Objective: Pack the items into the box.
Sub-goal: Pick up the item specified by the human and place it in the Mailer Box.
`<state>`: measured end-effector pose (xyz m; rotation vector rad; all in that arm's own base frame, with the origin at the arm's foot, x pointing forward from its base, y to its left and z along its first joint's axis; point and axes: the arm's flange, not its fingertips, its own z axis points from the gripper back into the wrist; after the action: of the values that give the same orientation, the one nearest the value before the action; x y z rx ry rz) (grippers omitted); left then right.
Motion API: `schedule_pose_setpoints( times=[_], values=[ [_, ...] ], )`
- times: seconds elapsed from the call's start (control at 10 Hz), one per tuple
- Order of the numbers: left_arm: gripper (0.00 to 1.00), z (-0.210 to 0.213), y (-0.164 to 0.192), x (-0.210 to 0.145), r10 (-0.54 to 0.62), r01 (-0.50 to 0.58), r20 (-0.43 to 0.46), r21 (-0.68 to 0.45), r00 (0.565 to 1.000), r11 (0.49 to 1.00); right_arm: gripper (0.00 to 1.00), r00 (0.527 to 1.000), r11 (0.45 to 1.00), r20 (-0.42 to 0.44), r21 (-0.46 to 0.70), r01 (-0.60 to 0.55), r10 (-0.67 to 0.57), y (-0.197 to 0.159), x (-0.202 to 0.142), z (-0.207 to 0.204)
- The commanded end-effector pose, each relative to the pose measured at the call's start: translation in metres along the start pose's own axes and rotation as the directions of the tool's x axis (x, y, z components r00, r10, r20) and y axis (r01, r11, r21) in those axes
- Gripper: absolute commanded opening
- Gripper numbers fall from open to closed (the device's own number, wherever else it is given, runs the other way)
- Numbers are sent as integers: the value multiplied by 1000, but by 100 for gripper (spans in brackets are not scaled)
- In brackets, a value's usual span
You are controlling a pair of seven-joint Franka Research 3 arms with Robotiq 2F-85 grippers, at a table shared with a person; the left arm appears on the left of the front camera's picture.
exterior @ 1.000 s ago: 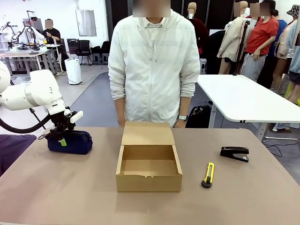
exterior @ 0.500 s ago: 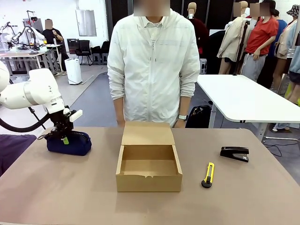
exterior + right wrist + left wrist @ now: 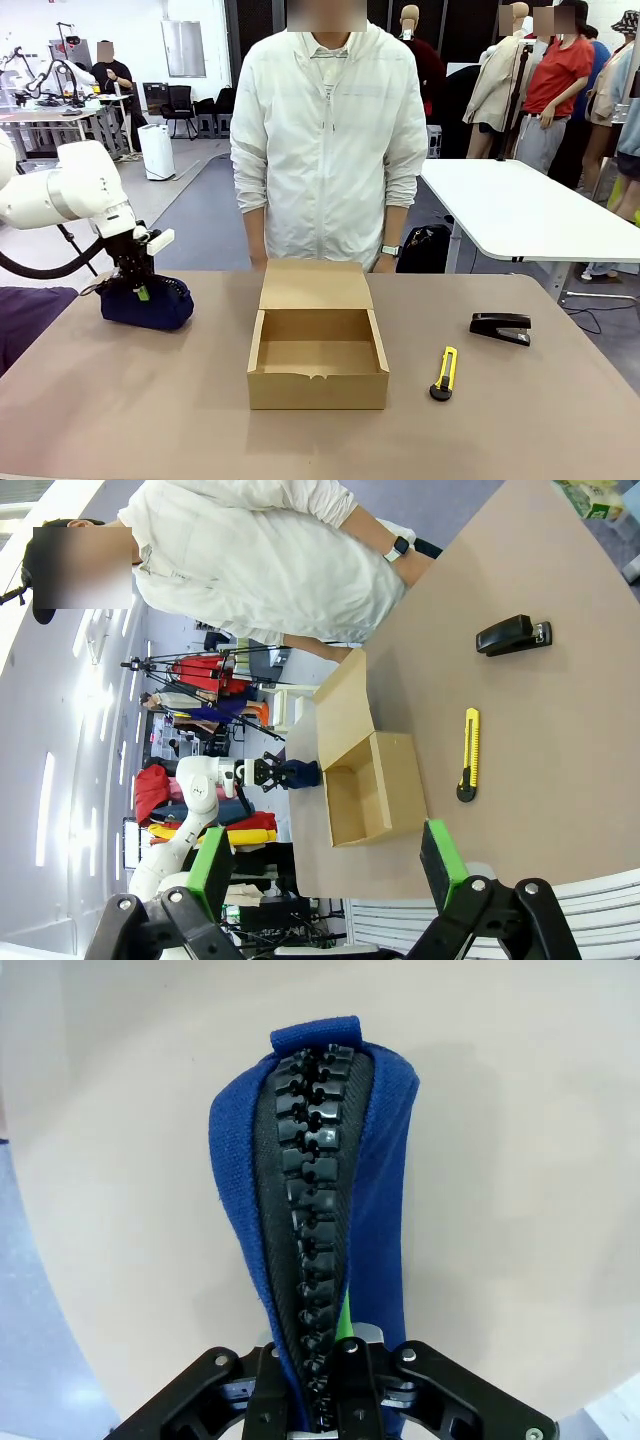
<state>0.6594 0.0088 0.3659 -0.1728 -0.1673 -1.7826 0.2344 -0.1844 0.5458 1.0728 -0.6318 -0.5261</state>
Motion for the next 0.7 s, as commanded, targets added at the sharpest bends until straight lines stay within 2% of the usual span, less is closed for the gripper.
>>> schedule_pose_setpoints(
  times=[0.0,0.2,0.3,0.4,0.5,0.6],
  values=[
    [0,32,-8,8,75,-75,8,-16,997,997,100,1000,1000,5,20,-20,20,0,2,1],
    [0,83,-39,35,215,-214,35,-48,976,976,100,1000,1000,5,20,-20,20,0,2,1],
    [0,118,-71,56,193,-193,-3,-57,981,979,100,1000,1000,5,20,-20,20,0,2,1],
    [0,149,-96,66,213,-214,-30,-43,977,976,100,1000,1000,5,20,-20,20,0,2,1],
    [0,177,-112,67,257,-255,-27,43,966,966,100,1000,1000,5,20,-20,20,0,2,1],
    [0,191,-122,64,275,-273,-14,64,961,960,100,1000,1000,5,20,-20,20,0,2,1]
  ],
)
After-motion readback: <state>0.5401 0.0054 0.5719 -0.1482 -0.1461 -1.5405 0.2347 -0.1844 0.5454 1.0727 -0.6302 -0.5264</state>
